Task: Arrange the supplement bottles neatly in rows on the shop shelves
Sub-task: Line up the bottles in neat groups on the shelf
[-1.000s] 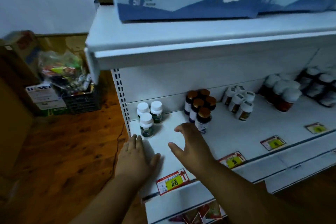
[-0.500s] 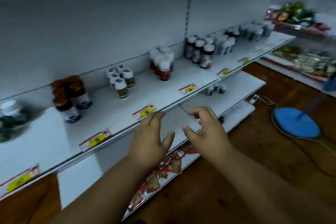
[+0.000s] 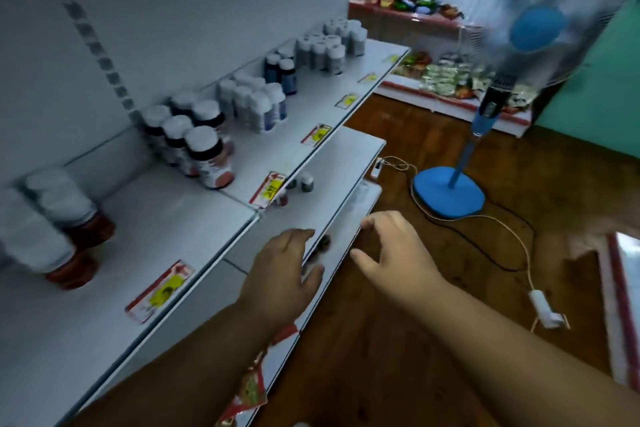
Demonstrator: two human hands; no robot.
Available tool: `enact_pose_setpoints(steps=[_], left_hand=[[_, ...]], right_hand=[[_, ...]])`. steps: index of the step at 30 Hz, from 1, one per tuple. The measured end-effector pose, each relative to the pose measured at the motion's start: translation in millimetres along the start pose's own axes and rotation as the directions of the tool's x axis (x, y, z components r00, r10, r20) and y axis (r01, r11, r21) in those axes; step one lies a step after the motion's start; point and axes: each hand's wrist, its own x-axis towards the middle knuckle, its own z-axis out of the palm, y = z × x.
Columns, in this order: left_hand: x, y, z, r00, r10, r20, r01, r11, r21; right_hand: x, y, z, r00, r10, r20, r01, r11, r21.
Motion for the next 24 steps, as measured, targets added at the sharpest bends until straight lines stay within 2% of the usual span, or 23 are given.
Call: enact_pose_setpoints(steps=[5, 9, 11, 15, 18, 24], left_hand=[[99.9, 7.6, 38.4, 1.000, 0.014, 0.008, -0.014, 1.000, 0.026], [165.8, 5.9, 85.8, 0.996, -0.085, 0.003, 0.084, 0.995, 0.058], [198.7, 2.8, 110.2, 0.988, -0.157, -0.007, 0.157, 0.983, 0.095], [257.1, -6.5, 151.3, 0.930, -0.368, -0.003, 0.366, 0.924, 0.111], [296.4, -26.1, 179.1, 0.890, -0.457, 0.001, 0.454, 0.884, 0.114], [344.7, -108.2, 250.3, 0.778, -0.626, -0.062, 0.628, 0.777, 0.035]], right_hand=[[89.2, 65.2, -2.4, 0.999, 0.043, 0.019, -0.043, 0.999, 0.007], [167.9, 127.6, 20.9, 0.998, -0.037, 0.059, 0.034, 0.998, 0.051], [212.5, 157.6, 33.8, 0.984, -0.076, 0.160, 0.072, 0.997, 0.034], [288.6, 210.6, 60.8, 0.928, -0.180, 0.326, 0.187, 0.982, 0.010], [333.7, 238.7, 91.8, 0.896, -0.192, 0.400, 0.229, 0.972, -0.047], [391.7, 272.8, 208.1, 0.860, -0.200, 0.470, 0.175, 0.980, 0.095]])
